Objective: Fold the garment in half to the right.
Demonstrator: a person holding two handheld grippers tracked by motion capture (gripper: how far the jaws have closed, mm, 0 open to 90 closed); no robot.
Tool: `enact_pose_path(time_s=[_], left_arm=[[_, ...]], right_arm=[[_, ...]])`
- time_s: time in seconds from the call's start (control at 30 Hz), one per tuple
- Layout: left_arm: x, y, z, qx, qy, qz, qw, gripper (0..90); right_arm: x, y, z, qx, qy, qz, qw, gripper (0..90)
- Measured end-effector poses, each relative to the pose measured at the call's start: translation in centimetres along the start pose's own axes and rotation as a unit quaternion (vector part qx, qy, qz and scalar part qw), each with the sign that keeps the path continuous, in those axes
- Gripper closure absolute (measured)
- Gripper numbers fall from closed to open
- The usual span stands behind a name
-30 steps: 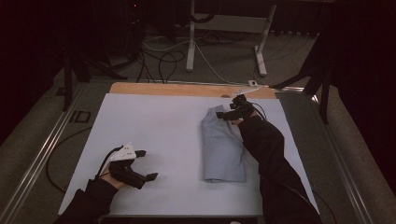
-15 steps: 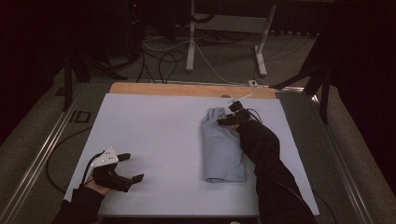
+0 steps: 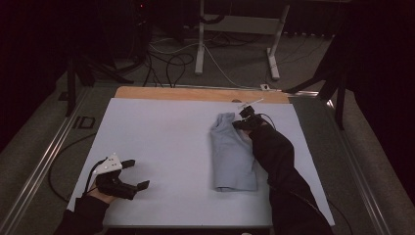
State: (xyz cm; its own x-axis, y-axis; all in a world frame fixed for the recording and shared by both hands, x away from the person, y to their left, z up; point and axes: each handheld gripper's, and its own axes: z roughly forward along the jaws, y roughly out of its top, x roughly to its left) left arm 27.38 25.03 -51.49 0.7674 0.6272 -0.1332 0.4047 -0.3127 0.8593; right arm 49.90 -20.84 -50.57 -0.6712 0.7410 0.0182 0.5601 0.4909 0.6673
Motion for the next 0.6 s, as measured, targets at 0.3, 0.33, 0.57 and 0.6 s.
enact_pose_path(time_s=[0.3, 0.33, 0.57, 0.6], left_arm=[[0.0, 0.1, 0.0, -0.003, -0.001, 0.0, 1.0, 0.5], [0.0, 0.1, -0.1, -0.004, -0.001, 0.0, 1.0, 0.5], [0.2, 0.1, -0.1, -0.009, -0.001, -0.004, 1.0, 0.5], [0.2, 0.1, -0.2, -0.008, -0.001, -0.004, 1.0, 0.5]], right_arm=[[0.5, 1.3, -0.7, -0.046, -0.001, 0.008, 0.9989, 87.1], [0.4, 1.4, -0.5, -0.041, -0.002, 0.01, 0.9991, 87.1], [0.1, 0.8, 1.2, -0.014, 0.011, 0.029, 0.9994, 87.1], [0.1, 0.7, 1.3, -0.01, 0.006, 0.03, 0.9995, 87.1]])
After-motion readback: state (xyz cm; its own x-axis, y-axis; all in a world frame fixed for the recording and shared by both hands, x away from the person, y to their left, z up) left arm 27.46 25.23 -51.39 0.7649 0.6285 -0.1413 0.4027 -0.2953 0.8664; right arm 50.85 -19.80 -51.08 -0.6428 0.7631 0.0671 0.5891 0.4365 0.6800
